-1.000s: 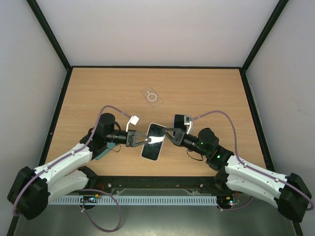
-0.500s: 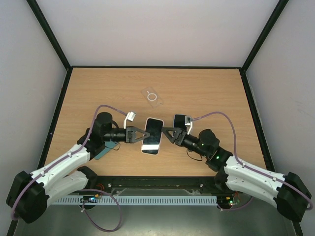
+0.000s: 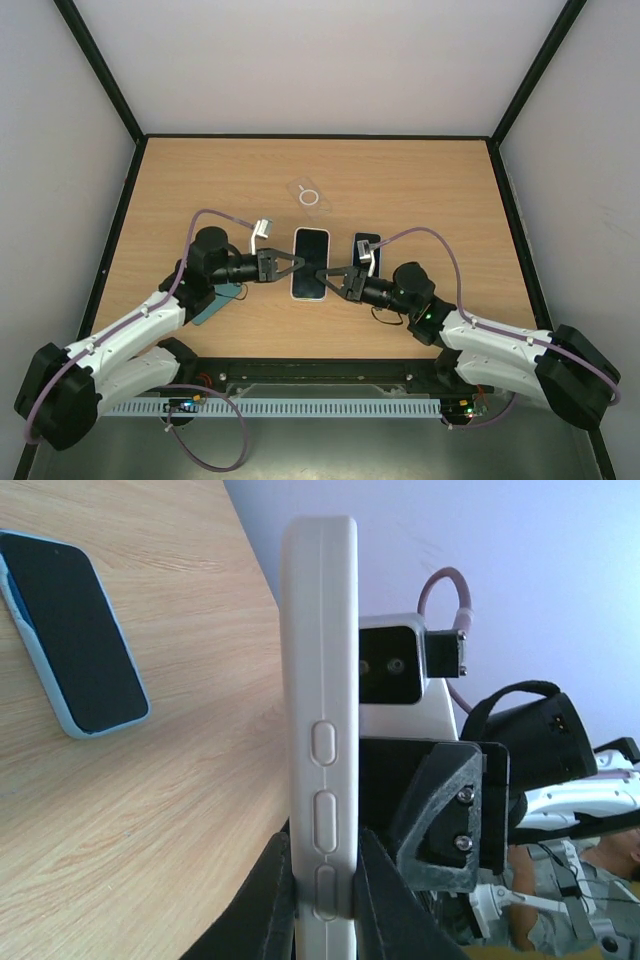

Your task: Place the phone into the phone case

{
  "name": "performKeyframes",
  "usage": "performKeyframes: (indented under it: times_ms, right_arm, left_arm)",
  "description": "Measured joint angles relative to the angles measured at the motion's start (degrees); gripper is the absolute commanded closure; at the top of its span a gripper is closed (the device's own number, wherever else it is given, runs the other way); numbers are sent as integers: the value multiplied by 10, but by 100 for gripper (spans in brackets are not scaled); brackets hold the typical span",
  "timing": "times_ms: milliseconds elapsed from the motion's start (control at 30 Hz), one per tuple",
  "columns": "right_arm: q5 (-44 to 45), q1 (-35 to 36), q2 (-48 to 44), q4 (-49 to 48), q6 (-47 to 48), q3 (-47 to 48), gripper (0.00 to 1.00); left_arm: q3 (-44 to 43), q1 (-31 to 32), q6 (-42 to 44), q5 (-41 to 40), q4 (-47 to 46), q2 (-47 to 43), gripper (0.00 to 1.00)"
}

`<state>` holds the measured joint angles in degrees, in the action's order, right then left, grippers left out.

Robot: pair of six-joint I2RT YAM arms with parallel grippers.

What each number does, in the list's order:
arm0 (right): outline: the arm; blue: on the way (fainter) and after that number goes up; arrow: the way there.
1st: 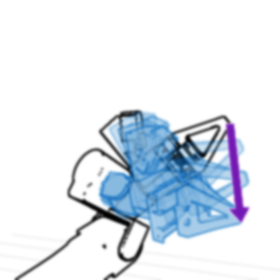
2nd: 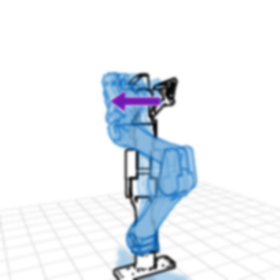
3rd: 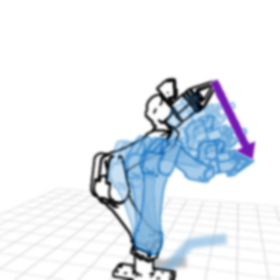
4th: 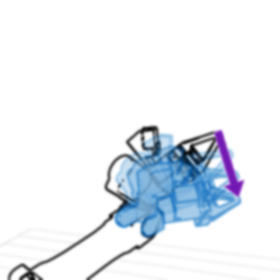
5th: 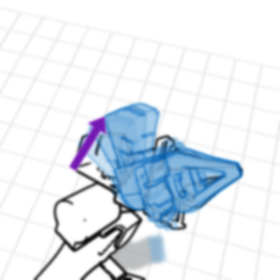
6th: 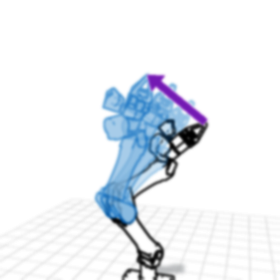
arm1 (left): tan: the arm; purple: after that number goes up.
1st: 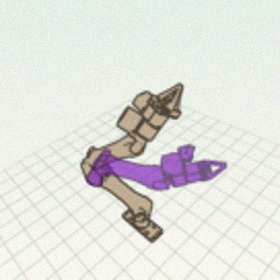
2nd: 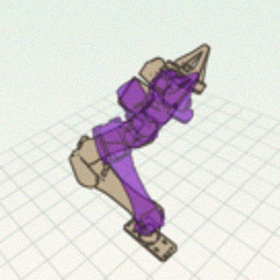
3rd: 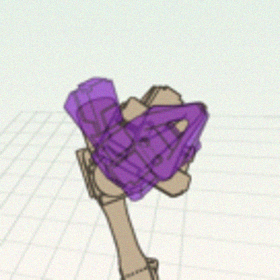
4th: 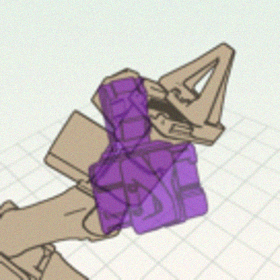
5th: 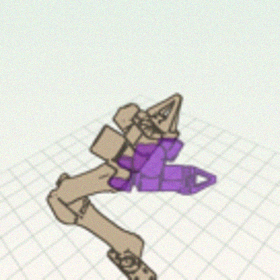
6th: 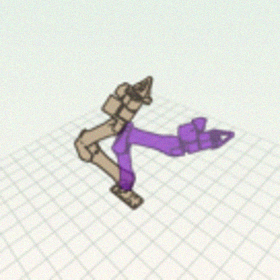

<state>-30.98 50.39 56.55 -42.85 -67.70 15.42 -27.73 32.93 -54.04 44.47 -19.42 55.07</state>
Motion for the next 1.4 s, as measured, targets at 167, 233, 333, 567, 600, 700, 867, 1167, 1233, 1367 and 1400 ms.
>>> performKeyframes:
  times_ms: [167,233,333,567,600,700,867,1167,1233,1367,1400]
  right_arm:
    - [7,0,-2,3,0,-3,89]
    - [10,0,-4,7,5,-4,94]
    - [12,0,-7,9,8,-4,98]
    - [40,3,-6,76,25,2,98]
    - [47,3,-3,93,31,3,98]
    - [69,1,9,150,50,11,98]
    - [90,-20,55,224,85,50,98]
    - [69,-85,225,250,126,140,97]
    - [63,-95,257,252,129,155,94]
    - [60,-109,299,252,129,170,92]
    - [59,-111,306,251,127,171,91]
  left_arm:
    - [-4,0,-1,-18,6,1,96]
    - [-4,0,-2,-22,11,1,90]
    - [-4,-1,-2,-27,13,1,74]
    - [-6,-19,19,-75,55,0,24]
    - [-7,-25,23,-82,64,-2,18]
    - [-8,-45,37,-101,100,-7,7]
    - [-10,-86,57,-144,169,-9,1]
    - [-10,-184,83,-202,278,25,1]
    - [-10,-211,82,-221,299,32,1]
    - [-1,-281,73,-245,318,35,1]
    - [4,-296,68,-249,318,35,1]
